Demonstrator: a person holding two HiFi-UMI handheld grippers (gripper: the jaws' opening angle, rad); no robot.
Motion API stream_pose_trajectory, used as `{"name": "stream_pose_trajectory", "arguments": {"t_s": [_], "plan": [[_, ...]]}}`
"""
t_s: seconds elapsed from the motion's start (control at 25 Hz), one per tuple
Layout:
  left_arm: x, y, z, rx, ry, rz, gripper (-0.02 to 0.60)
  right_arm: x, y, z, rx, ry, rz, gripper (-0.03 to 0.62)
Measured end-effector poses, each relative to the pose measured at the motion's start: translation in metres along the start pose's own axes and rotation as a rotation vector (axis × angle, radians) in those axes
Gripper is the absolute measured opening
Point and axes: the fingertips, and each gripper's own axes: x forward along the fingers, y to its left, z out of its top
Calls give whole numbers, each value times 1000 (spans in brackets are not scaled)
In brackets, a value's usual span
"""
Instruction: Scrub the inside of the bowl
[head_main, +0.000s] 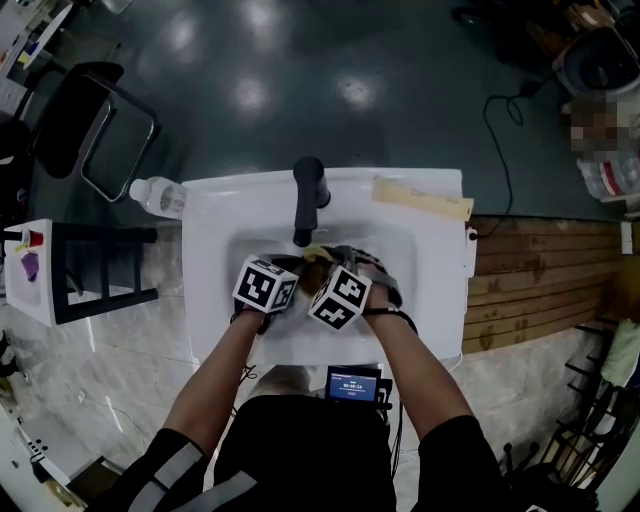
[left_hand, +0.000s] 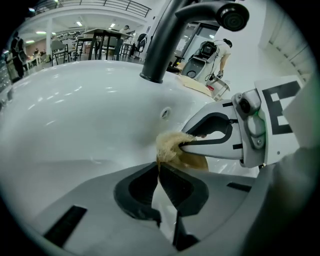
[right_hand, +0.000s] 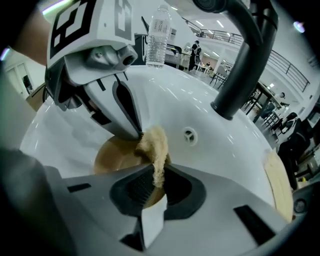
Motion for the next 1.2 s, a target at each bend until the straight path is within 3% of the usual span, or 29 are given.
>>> {"name": "stream_pose_trajectory", "arguments": {"t_s": [0.12, 0.36, 0.56, 0.76, 1.0, 1.2], "plan": [[1, 1, 0, -2, 2, 11, 14, 6, 10, 6, -22, 18, 35, 40], [0, 2, -1, -23, 0, 10, 14, 9, 43, 13, -83, 41, 192, 40], [0, 4, -1, -31, -2, 4, 14, 4, 64, 15, -99, 13, 307, 40], [1, 4, 3, -12, -15, 5, 12, -11, 88, 9, -201, -19, 439, 40], [2, 7, 2, 8, -4, 13, 12, -22, 90, -1, -220, -2, 462, 40], [1, 4, 1, 26, 4, 13, 12, -26, 63, -17, -175, 30, 375, 40]]}}
